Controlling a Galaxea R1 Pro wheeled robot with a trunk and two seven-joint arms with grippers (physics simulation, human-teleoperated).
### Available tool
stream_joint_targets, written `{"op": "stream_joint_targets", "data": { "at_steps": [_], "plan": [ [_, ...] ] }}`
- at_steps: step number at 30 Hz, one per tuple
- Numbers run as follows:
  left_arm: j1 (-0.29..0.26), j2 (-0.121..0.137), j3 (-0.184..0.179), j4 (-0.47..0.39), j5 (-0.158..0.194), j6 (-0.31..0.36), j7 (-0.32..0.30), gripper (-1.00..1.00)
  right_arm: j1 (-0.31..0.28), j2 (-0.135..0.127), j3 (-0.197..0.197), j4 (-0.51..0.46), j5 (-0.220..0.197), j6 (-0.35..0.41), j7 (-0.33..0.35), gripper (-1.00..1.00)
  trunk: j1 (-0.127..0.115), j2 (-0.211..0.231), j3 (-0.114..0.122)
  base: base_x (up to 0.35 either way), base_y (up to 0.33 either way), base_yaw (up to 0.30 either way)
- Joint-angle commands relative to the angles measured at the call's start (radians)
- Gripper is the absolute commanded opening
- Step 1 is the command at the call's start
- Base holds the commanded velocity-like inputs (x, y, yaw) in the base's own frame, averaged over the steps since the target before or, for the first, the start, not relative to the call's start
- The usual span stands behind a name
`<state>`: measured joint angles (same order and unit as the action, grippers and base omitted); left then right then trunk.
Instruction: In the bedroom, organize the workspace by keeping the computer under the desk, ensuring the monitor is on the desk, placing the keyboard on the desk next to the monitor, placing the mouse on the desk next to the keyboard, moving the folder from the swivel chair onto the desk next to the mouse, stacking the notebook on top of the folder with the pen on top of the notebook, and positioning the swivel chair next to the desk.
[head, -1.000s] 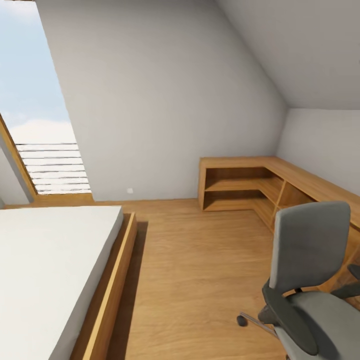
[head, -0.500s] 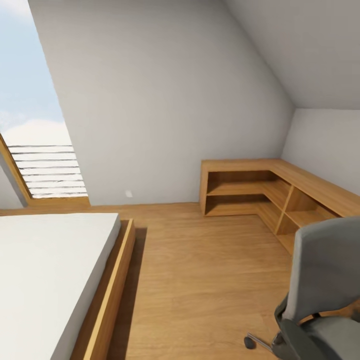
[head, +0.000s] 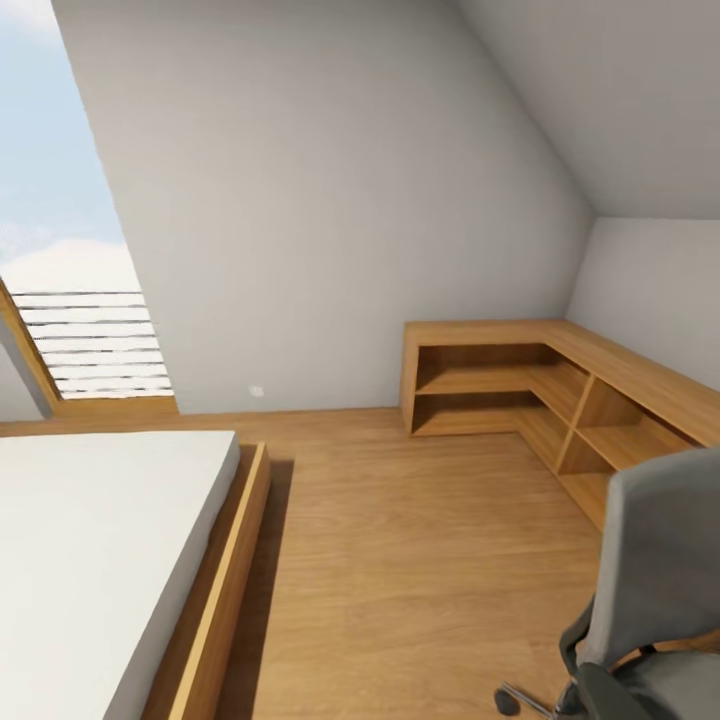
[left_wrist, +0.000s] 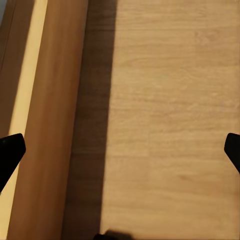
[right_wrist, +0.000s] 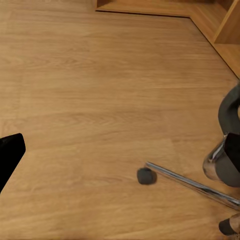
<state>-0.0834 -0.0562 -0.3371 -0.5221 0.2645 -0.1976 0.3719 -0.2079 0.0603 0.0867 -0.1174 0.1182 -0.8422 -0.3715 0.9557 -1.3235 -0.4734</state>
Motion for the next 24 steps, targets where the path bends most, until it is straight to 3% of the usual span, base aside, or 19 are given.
{"op": "stream_joint_targets", "data": {
  "at_steps": [1, 24],
  "plan": [
    [-0.001, 0.001, -0.008, 0.001, 0.011, -0.005, 0.007, 1.00, -0.001, 0.000, 0.007, 0.001, 0.005, 0.000, -0.010, 1.00, 0.000, 0.000, -0.001, 0.201, 0.002, 0.000],
    [-0.001, -0.001, -0.010, 0.001, 0.010, -0.005, 0.007, 1.00, -0.001, 0.000, 0.007, 0.002, 0.005, 0.000, -0.010, 1.00, 0.000, 0.000, -0.001, 0.306, 0.000, 0.000]
  ]
}}
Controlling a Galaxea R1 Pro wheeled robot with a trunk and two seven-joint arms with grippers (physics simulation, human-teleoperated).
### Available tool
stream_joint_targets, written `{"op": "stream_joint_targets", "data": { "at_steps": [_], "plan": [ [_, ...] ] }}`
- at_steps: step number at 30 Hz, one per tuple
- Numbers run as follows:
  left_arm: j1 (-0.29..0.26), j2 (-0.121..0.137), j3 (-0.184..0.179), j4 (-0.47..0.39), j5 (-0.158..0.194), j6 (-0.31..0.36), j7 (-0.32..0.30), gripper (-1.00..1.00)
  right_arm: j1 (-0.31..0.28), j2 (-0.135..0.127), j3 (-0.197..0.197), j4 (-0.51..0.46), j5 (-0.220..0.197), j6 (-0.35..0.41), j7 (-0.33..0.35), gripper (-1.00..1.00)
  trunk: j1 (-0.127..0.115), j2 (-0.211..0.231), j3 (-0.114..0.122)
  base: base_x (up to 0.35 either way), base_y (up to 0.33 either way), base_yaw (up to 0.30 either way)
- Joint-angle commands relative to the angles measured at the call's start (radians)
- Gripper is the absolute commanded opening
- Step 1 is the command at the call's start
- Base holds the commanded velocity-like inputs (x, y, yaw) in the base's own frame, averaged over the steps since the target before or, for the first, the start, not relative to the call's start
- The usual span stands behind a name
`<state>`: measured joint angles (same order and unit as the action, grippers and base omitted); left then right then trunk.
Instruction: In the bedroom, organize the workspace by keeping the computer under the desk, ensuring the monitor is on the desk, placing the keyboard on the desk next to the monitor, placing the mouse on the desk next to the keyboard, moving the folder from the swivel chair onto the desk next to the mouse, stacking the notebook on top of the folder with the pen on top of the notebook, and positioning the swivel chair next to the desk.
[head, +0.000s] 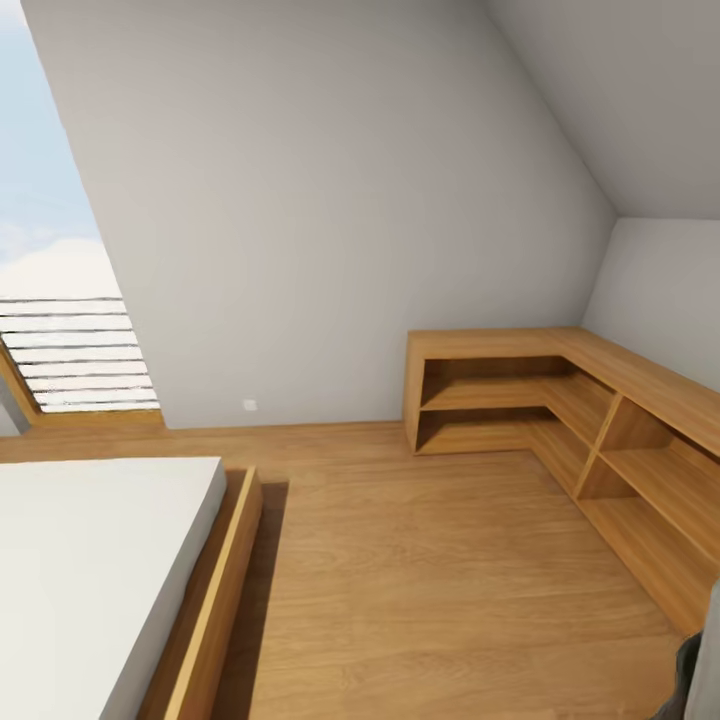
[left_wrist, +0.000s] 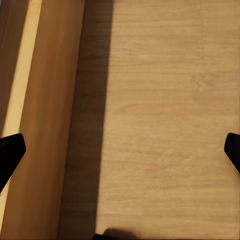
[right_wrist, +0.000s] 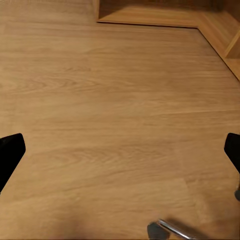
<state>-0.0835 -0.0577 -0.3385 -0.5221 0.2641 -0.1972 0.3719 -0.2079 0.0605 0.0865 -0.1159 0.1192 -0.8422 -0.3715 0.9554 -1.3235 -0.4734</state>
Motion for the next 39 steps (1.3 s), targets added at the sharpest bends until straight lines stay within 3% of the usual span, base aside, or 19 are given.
{"op": "stream_joint_targets", "data": {
  "at_steps": [1, 39],
  "plan": [
    [-0.001, 0.001, -0.008, 0.001, 0.011, -0.005, 0.007, 1.00, -0.001, 0.000, 0.007, 0.001, 0.004, 0.000, -0.010, 1.00, 0.001, 0.000, -0.001, 0.323, 0.000, 0.000],
    [-0.001, 0.001, -0.010, 0.003, 0.012, -0.005, 0.006, 1.00, -0.001, -0.001, 0.007, 0.001, 0.005, 0.002, -0.010, 1.00, 0.001, 0.000, -0.001, 0.323, 0.000, 0.000]
  ]
}}
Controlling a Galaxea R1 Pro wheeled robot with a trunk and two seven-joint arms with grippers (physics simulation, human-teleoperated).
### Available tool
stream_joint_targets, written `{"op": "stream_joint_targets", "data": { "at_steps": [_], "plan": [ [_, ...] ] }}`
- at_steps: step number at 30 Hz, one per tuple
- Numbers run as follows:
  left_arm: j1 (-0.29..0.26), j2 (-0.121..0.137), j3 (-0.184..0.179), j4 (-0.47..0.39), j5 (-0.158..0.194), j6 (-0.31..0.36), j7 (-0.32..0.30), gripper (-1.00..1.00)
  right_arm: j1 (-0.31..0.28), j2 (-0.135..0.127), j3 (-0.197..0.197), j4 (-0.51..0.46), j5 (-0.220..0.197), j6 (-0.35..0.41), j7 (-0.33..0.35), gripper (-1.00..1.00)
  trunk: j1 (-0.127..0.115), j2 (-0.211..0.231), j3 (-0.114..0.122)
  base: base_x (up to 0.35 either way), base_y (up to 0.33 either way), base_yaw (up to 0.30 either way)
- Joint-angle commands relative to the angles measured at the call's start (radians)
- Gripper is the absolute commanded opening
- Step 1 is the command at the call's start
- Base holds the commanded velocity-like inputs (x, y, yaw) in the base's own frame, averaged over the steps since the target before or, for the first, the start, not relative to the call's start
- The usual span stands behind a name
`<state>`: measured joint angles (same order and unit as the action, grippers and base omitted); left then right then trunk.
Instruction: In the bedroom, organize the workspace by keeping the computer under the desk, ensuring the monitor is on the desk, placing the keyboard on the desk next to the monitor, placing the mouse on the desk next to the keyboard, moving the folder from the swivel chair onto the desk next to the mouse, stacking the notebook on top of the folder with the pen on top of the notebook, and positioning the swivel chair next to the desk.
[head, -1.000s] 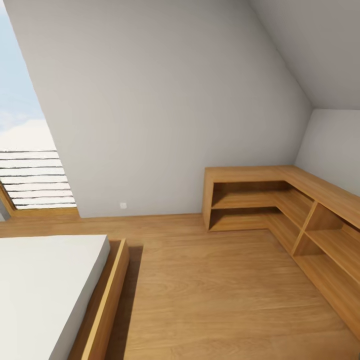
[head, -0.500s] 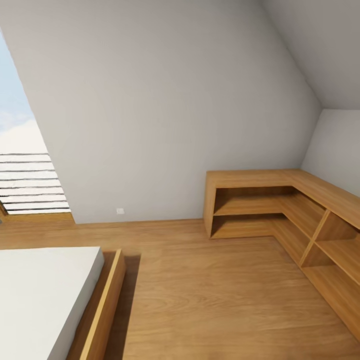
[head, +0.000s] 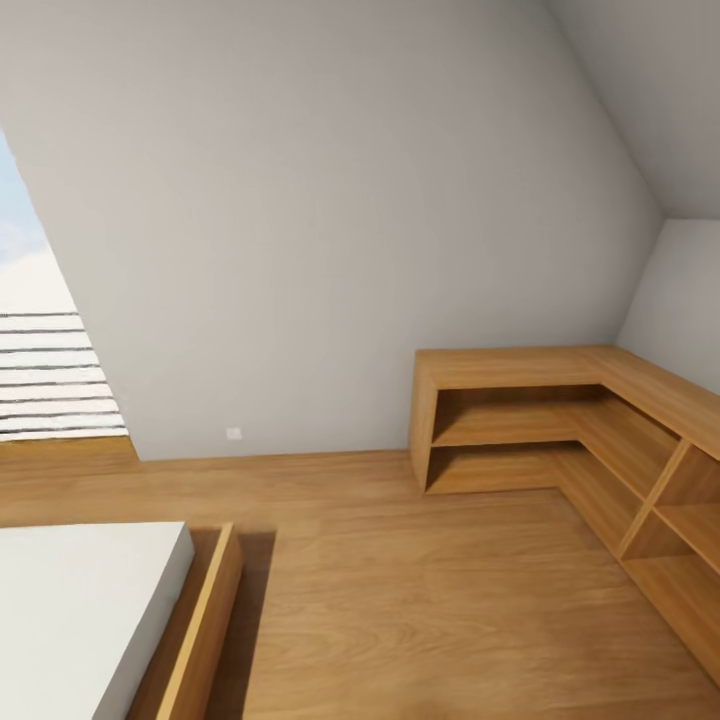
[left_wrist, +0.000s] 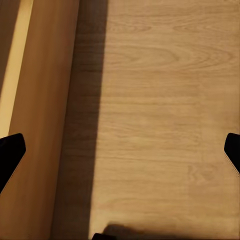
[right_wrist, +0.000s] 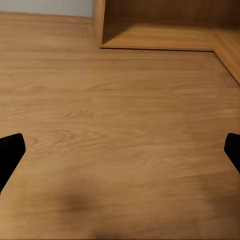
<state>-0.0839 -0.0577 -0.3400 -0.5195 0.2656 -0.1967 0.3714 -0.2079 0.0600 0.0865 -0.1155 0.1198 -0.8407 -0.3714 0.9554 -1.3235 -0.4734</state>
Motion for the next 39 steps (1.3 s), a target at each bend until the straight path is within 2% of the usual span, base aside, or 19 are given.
{"op": "stream_joint_targets", "data": {
  "at_steps": [1, 16, 32, 39],
  "plan": [
    [-0.001, 0.001, -0.008, 0.001, 0.010, -0.005, 0.007, 1.00, -0.001, 0.000, 0.007, 0.001, 0.004, 0.000, -0.010, 1.00, 0.001, 0.000, -0.001, 0.323, 0.000, 0.000],
    [-0.001, 0.001, -0.009, 0.004, 0.010, -0.004, 0.006, 1.00, -0.001, 0.001, 0.007, 0.002, 0.004, 0.000, -0.010, 1.00, 0.001, 0.000, -0.001, 0.323, 0.000, 0.000],
    [-0.002, -0.002, -0.011, 0.047, 0.010, -0.003, 0.000, 1.00, -0.001, -0.001, 0.009, 0.002, 0.004, 0.000, -0.010, 1.00, 0.001, 0.000, -0.001, 0.323, 0.000, -0.001],
    [-0.002, -0.002, -0.011, 0.049, 0.010, -0.003, -0.001, 1.00, -0.001, -0.002, 0.012, 0.002, 0.006, 0.000, -0.006, 1.00, 0.001, 0.000, -0.001, 0.304, 0.000, -0.161]
  ]
}}
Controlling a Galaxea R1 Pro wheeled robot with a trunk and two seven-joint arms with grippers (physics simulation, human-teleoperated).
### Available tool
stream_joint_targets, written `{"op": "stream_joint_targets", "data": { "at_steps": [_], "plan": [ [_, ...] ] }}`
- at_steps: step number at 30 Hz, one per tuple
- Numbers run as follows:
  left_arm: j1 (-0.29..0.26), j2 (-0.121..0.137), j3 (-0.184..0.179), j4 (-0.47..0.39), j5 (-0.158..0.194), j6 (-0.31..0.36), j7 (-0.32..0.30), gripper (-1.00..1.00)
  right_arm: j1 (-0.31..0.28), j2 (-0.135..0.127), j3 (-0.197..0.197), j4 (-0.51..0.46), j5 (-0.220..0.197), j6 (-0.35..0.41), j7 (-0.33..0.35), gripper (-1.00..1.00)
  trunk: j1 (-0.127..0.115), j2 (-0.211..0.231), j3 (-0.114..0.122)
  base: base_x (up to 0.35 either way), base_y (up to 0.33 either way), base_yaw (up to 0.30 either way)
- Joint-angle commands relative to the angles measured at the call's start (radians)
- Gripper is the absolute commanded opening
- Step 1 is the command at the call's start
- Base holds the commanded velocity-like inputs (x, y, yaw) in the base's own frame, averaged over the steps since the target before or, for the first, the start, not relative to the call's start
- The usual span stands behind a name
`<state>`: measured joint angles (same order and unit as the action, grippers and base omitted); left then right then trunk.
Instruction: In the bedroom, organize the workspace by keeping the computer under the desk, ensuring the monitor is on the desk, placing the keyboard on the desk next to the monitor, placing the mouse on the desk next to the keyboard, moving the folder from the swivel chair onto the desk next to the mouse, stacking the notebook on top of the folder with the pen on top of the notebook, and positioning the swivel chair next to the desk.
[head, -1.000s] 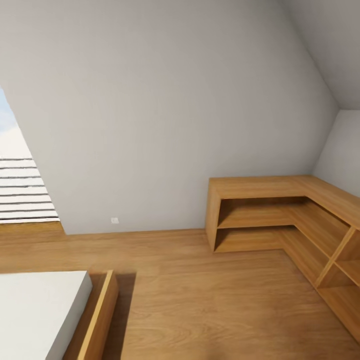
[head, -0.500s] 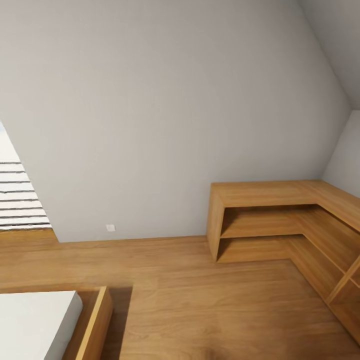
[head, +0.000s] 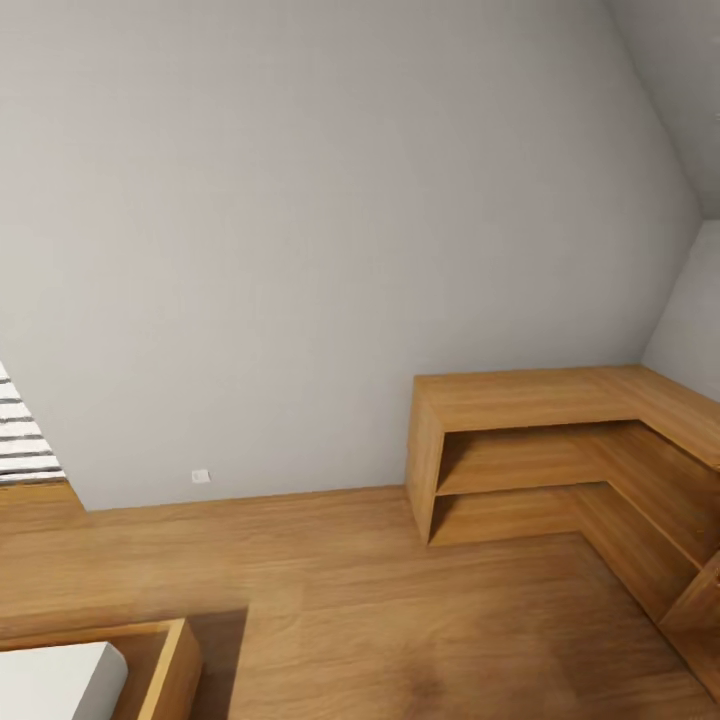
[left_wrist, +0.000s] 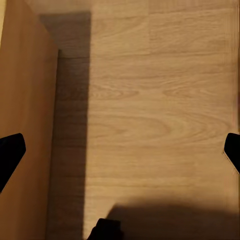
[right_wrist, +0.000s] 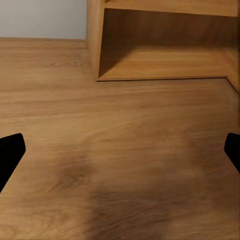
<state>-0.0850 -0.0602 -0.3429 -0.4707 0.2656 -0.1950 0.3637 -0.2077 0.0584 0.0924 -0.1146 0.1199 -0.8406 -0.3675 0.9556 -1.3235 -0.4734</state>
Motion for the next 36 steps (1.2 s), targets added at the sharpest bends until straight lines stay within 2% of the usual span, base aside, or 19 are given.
{"op": "stream_joint_targets", "data": {
  "at_steps": [1, 7, 15, 23, 26, 31, 36],
  "plan": [
    [-0.001, 0.001, -0.008, 0.000, 0.011, -0.005, 0.007, 1.00, -0.001, 0.000, 0.008, 0.001, 0.006, 0.000, -0.008, 1.00, 0.000, 0.000, -0.001, 0.234, 0.000, -0.231],
    [-0.001, 0.006, -0.003, -0.003, 0.012, -0.008, 0.011, 1.00, -0.001, -0.001, 0.017, 0.003, 0.006, 0.000, 0.015, 1.00, 0.000, 0.000, -0.001, 0.129, 0.000, -0.248],
    [-0.001, 0.007, 0.057, -0.005, 0.014, -0.019, 0.016, 1.00, -0.001, -0.004, 0.019, 0.051, 0.006, 0.000, 0.028, 1.00, 0.000, 0.000, -0.001, 0.023, 0.000, -0.262],
    [0.000, 0.011, 0.079, 0.028, 0.023, -0.022, 0.013, 1.00, -0.001, -0.008, 0.021, 0.117, 0.006, -0.001, 0.031, 1.00, 0.000, 0.000, -0.001, 0.004, 0.000, -0.264],
    [0.000, 0.015, 0.083, 0.112, 0.056, -0.024, 0.009, 1.00, -0.001, -0.007, 0.022, 0.129, 0.006, -0.001, 0.031, 1.00, 0.000, 0.000, -0.001, 0.000, 0.000, -0.265],
    [0.001, 0.021, 0.091, 0.197, 0.093, -0.028, 0.007, 1.00, -0.001, -0.007, 0.022, 0.132, 0.006, -0.002, 0.032, 1.00, 0.000, 0.000, -0.001, 0.010, 0.000, -0.265],
    [0.001, 0.028, 0.100, 0.220, 0.120, -0.058, 0.005, 1.00, 0.000, -0.008, 0.023, 0.132, 0.006, -0.003, 0.032, 1.00, 0.000, 0.000, -0.001, 0.173, 0.000, -0.266]
  ]
}}
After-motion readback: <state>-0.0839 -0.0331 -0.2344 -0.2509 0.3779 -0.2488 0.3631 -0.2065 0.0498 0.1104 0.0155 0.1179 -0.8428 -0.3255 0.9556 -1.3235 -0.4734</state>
